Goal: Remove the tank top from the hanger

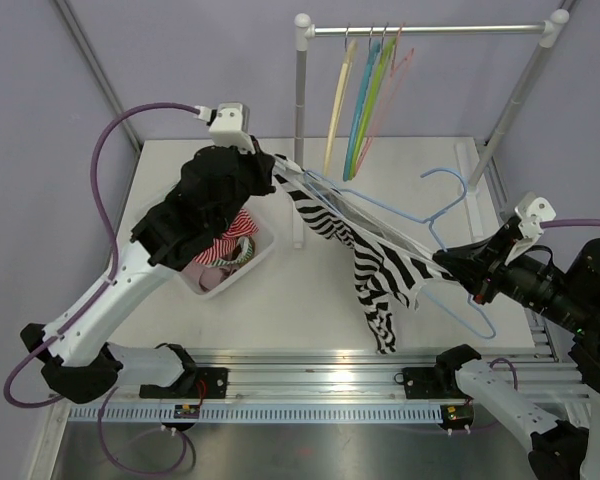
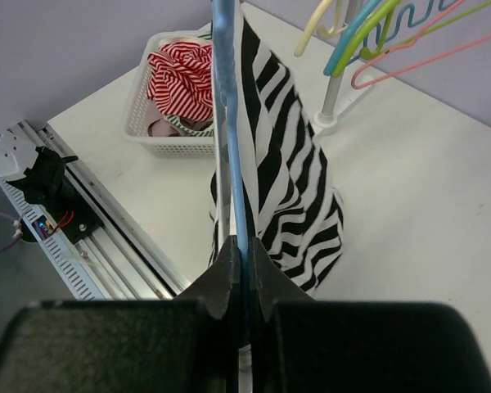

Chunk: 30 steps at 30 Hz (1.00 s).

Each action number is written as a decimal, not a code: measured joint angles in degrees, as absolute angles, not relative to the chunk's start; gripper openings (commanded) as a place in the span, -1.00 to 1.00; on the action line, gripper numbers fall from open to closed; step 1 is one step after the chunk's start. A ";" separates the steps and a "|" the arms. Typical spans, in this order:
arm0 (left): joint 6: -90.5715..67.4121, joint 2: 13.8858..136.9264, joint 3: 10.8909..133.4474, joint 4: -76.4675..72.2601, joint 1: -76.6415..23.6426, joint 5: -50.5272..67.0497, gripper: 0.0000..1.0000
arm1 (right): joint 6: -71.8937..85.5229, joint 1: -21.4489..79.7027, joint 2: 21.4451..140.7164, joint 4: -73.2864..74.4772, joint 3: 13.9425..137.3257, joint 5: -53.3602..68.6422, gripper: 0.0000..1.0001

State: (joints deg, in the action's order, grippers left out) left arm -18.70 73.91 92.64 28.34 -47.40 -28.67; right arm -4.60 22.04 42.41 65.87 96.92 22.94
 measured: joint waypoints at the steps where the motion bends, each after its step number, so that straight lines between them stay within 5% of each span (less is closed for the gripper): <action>1: -20.03 72.40 91.74 29.17 -46.50 -28.03 -1.00 | -5.10 22.24 42.74 65.17 96.90 23.27 -1.00; 7: -22.90 65.58 84.25 28.51 -43.18 -19.35 -1.00 | -4.95 22.52 42.13 59.92 92.77 23.66 -1.00; 13: -21.93 58.13 68.77 18.41 -42.06 -2.37 -1.00 | 2.61 22.52 34.61 38.87 76.73 26.33 -1.00; 22: -16.93 57.65 55.05 4.40 -56.36 16.56 -1.00 | 18.15 22.55 39.27 1.26 64.53 28.16 -1.00; 26: -17.04 58.94 50.70 3.81 -57.01 13.34 -1.00 | 18.09 22.63 38.28 2.66 63.88 19.64 -1.00; 30: -19.16 61.08 48.97 6.37 -57.08 3.62 -1.00 | 15.38 22.61 38.63 20.03 74.00 4.29 -1.00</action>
